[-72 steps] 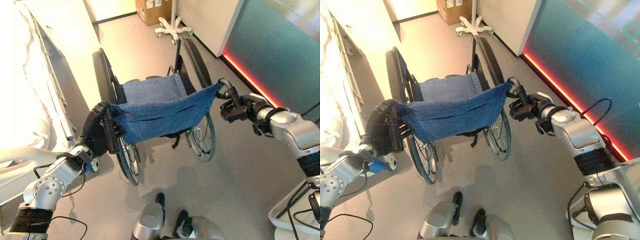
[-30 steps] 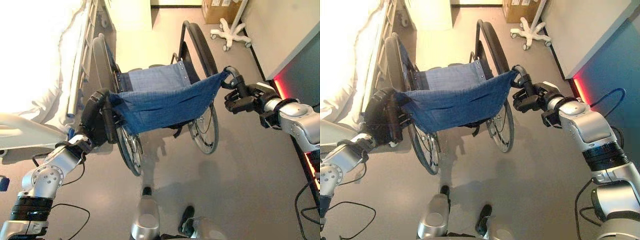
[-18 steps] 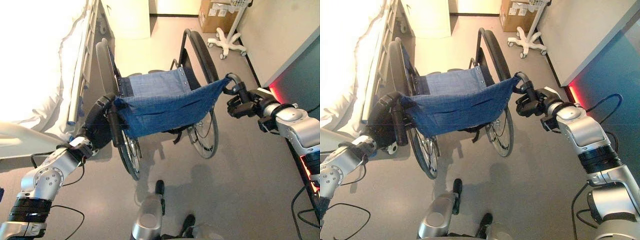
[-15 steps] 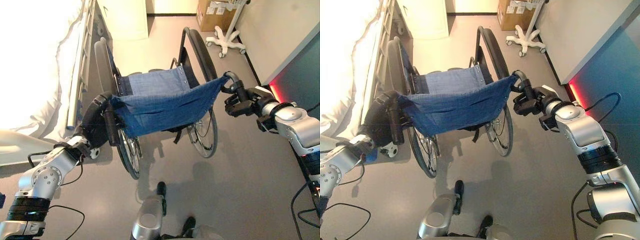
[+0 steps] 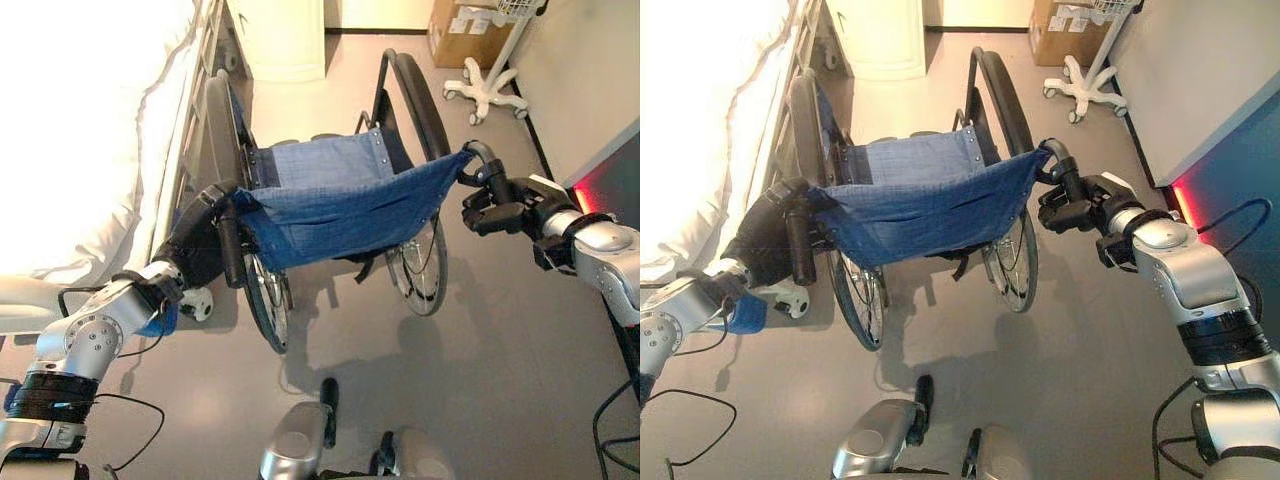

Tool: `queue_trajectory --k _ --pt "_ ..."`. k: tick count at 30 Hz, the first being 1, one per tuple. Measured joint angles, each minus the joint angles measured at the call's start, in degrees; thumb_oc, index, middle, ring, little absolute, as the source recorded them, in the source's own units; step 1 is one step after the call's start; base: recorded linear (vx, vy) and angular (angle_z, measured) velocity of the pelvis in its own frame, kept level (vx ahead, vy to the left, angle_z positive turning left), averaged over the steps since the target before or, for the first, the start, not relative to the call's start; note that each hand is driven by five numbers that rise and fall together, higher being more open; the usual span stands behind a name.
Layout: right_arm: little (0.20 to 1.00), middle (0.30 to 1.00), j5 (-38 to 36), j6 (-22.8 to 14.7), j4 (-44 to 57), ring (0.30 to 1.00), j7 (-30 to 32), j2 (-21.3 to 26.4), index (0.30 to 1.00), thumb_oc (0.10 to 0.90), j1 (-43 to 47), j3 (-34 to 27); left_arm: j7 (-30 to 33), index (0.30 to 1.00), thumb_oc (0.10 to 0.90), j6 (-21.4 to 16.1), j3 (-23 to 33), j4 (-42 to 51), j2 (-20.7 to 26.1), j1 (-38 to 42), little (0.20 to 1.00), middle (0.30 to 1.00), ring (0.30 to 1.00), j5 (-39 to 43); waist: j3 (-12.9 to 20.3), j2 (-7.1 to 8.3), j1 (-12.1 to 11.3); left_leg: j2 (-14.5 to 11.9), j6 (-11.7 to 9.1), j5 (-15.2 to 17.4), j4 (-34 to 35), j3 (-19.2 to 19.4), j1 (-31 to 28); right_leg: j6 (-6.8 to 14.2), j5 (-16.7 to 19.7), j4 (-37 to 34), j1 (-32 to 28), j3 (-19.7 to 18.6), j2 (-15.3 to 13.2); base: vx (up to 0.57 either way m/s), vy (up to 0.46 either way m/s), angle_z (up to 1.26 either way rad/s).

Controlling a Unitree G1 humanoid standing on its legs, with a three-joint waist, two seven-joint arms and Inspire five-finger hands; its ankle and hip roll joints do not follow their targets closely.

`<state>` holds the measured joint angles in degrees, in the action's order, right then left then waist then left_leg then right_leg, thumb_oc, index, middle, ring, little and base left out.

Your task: Push the wheelchair next to the bed

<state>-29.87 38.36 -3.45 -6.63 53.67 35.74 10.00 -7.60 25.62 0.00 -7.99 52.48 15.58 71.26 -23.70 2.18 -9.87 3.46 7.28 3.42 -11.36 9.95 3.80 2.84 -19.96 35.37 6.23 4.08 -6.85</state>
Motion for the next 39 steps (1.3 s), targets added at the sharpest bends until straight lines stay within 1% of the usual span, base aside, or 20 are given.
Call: queue_trajectory --k 3,4,5,7,12,13,14,15,17,24,25,26,27,28,29,30,32,33,35,39 --pt "0.3 0.3 0.01 -0.05 0.17 0.3 -0.05 -0.01 0.3 0.4 0.22 0.0 0.87 0.3 0.4 -0.73 -0.25 0.0 -0.19 0.01 0.3 0.3 0.3 0.87 -0.37 -0.64 2.57 -0.36 -0.08 0.09 0.02 -2.8 0.04 0.45 0.79 -8.69 4.24 -0.86 -0.16 0.21 -0.015 0.64" --pt "0.3 0.3 0.0 -0.02 0.16 0.3 -0.06 0.09 0.3 0.4 0.35 0.05 1.22 0.3 0.4 -1.03 -0.5 0.0 -0.1 0.06 0.3 0.3 0.3 1.12 -0.4 -0.68 3.86 -0.02 -1.19 -0.11 0.24 -3.59 -0.1 2.65 4.88 -14.01 5.42 -0.3 -0.81 0.27 -0.074 0.94" --pt "0.3 0.3 -0.02 0.02 0.02 0.3 -0.06 0.09 0.3 0.4 -0.14 0.3 1.88 0.3 0.4 -1.03 -1.32 0.0 -0.08 0.03 0.3 0.3 0.3 1.25 -0.43 0.16 5.31 0.89 -1.8 0.21 0.35 -4.35 -1.29 3.56 12.81 -17.83 4.72 -0.3 -2.07 0.31 -0.089 0.87" --pt "0.3 0.3 0.01 0.02 -0.54 0.3 -0.07 0.22 0.3 0.4 -0.01 1.0 2.64 0.3 0.4 -1.03 -2.18 0.04 -0.43 -0.22 0.3 0.3 0.3 1.56 -0.54 0.14 5.65 0.93 -2.85 1.86 -0.2 -5.9 -2.43 4.37 16.5 -18.81 3.37 0.04 -2.08 0.32 -0.074 0.38" --pt "0.3 0.3 -0.21 0.17 -1.04 0.3 -0.06 0.27 0.3 0.4 1.13 1.43 2.43 0.3 0.4 -1.03 -1.87 0.2 0.1 -0.24 0.3 0.3 0.3 1.59 -0.54 0.0 4.37 -1.01 -5.4 3.36 -1.53 -6.45 -2.79 2.08 13.7 -16.12 2.55 3.21 -0.53 0.42 -0.085 0.1" --pt "0.3 0.3 -0.4 0.17 -1.23 0.3 -0.07 0.2 0.3 0.4 0.85 1.61 2.55 0.3 0.4 -1.03 -1.79 0.21 0.18 -0.24 0.3 0.3 0.3 1.57 -0.53 0.05 4.5 -1.93 -7.23 4.38 -3.38 -6.83 -2.63 0.18 12.2 -14.48 2.24 4.2 0.75 0.32 -0.096 0.43" --pt "0.3 0.3 -1.62 0.22 -1.36 0.3 -0.39 0.46 0.3 0.4 0.68 1.81 2.71 0.3 0.4 -1.04 -1.49 0.21 0.23 -0.25 0.3 0.3 0.3 1.58 -0.42 0.56 4.67 -2.67 -11.15 6.44 -9.45 -6.11 -0.11 -1.05 10.56 -15.15 1.6 5.35 1.15 0.21 -0.072 0.43" --pt "0.3 0.3 -2.12 0.21 -1.38 0.3 -0.39 0.58 0.3 0.4 0.64 1.8 2.74 0.3 0.4 -1.1 -1.42 0.21 0.14 -0.24 0.3 0.3 0.3 1.61 -0.42 0.6 4.78 -2.84 -12.15 6.09 -13.36 -6.12 2.1 -1.45 9.7 -14.8 1.42 5.91 1.58 0.21 -0.042 0.36" --pt "0.3 0.3 -2.2 0.15 -0.89 0.3 -0.57 1.32 0.3 0.4 1.24 1.77 2.93 0.3 0.4 -1.44 -1.32 0.22 -0.02 -0.23 0.3 0.3 0.3 1.66 -0.43 1.36 4.68 -2.54 -17.56 2.15 -27.19 -5.75 9.88 -2.47 8.28 -12.73 2.55 5.35 0.34 0.22 0.018 0.13" --pt "0.3 0.3 -2.55 0.18 -2.01 0.3 -0.8 1.21 0.3 0.4 1.37 2.23 3.02 0.3 0.4 -1.43 -1.86 0.55 -0.2 -0.67 0.3 0.3 0.3 1.53 -0.53 1.06 3.95 -3.53 -16.59 0.53 -33.77 -6.89 11.25 -0.55 7.38 -14.84 -1.58 -1.47 3.13 0.33 0.165 0.08" --pt "0.3 0.3 -2.36 0.44 -2.38 0.3 -0.47 0.3 0.3 0.4 1.09 2.41 2.73 0.3 0.4 -1.61 -1.84 0.83 -0.16 -1.41 0.3 0.3 0.3 1.51 -0.5 1.33 3.63 -4.16 -12.77 3.7 -30.26 -6.27 11.15 -0.53 8.56 -17.69 -3.76 -3.8 3.69 0.45 0.324 0.04" --pt "0.3 0.3 -2.25 0.6 -2.42 0.3 -0.47 0.35 0.3 0.4 0.83 2.4 2.62 0.3 0.4 -1.63 -1.86 1.18 -0.1 -1.53 0.3 0.3 0.3 1.38 -0.49 1.5 3.42 -4.28 -11.8 4.28 -24.73 -6.36 10.15 -0.9 8.54 -19.26 -4.49 -5.16 3.89 0.47 0.321 0.08" --pt "0.3 0.3 -2.06 0.61 -2.46 0.3 -0.47 0.73 0.3 0.4 0.45 1.72 2.28 0.3 0.4 -1.84 -1.87 2.45 0.0 -1.69 0.3 0.3 0.3 1.02 -0.51 1.68 3.94 -5.02 -11.93 3.7 -10.62 -7.01 8.28 -0.51 9.23 -22.23 -5.79 -7.43 4.08 0.42 0.287 0.11" --pt "0.3 0.3 -1.9 0.61 -2.6 0.3 -0.45 0.78 0.3 0.4 0.36 1.48 2.27 0.3 0.4 -2.02 -1.87 3.05 -0.11 -1.98 0.3 0.3 0.3 0.73 -0.55 1.55 4.09 -5.93 -12.82 3.12 -4.67 -7.48 7.66 -0.25 9.39 -23.11 -6.82 -8.64 4.22 0.47 0.318 0.01" --pt "0.3 0.3 -1.75 0.57 -2.43 0.3 -0.3 1.29 0.3 0.4 -0.09 1.15 2.45 0.3 0.4 -2.14 -1.88 4.31 -0.45 -2.85 0.3 0.3 0.3 0.33 -0.67 0.82 4.35 -8.29 -13.32 -2.16 6.51 -8.85 4.51 0.5 9.54 -24.5 -8.42 -10.39 4.33 0.54 0.401 -0.29" --pt "0.3 0.3 -1.45 0.54 -1.55 0.3 -0.31 1.8 0.3 0.4 -1.39 0.03 2.42 0.3 0.4 -2.32 -1.88 5.93 -0.72 -4.45 0.3 0.3 0.3 0.32 -0.65 -1.02 4.24 -11.57 -13.61 -4.55 12.85 -9.51 1.6 1.9 8.83 -25.31 -10.3 -12.76 4.81 0.44 0.332 -0.48" --pt "0.3 0.3 -1.09 -0.17 0.28 0.3 -0.3 2.16 0.3 0.4 -4.97 -3.83 1.91 0.3 0.4 -2.45 -1.68 7.78 -1.55 -6.01 0.3 0.3 0.3 0.25 -0.75 -2.46 4.07 -12.66 -13.14 -10.61 13.89 -6.24 -0.43 2.8 6.71 -24.13 -10.64 -13.67 3.75 0.33 0.301 -0.6" --pt "0.3 0.3 -0.05 -0.1 1.34 0.3 -0.31 2.11 0.3 0.4 -5.56 -4.29 2.1 0.3 0.4 -2.56 -1.36 8.38 -1.94 -6.59 0.3 0.3 0.3 -0.29 -0.77 -2.41 2.45 -11.87 -12.02 -11.89 11.18 -3.0 -0.87 2.56 6.64 -23.03 -9.86 -10.82 1.75 0.29 0.283 -0.81" --pt "0.3 0.3 0.03 -0.12 2.29 0.3 -0.35 1.68 0.3 0.4 -6.22 -4.36 2.54 0.3 0.4 -2.52 -1.36 7.7 -1.9 -6.78 0.3 0.3 0.3 -1.32 -0.82 -2.11 1.73 -9.9 -9.82 -10.1 9.8 -0.1 -2.49 3.07 7.39 -21.45 -10.09 -4.84 -1.57 0.34 0.329 -0.75" --pt "0.3 0.3 -0.3 -0.42 5.47 0.3 -0.33 -0.49 0.3 0.4 -9.76 -6.67 2.51 0.3 0.4 -2.43 -0.92 5.57 -1.35 -6.46 0.3 0.3 0.3 -0.94 -0.75 -1.69 2.58 -7.66 -8.3 -4.35 2.66 -0.3 -2.52 7.07 10.4 -21.71 -12.41 -1.55 -4.71 0.31 0.342 -0.23"
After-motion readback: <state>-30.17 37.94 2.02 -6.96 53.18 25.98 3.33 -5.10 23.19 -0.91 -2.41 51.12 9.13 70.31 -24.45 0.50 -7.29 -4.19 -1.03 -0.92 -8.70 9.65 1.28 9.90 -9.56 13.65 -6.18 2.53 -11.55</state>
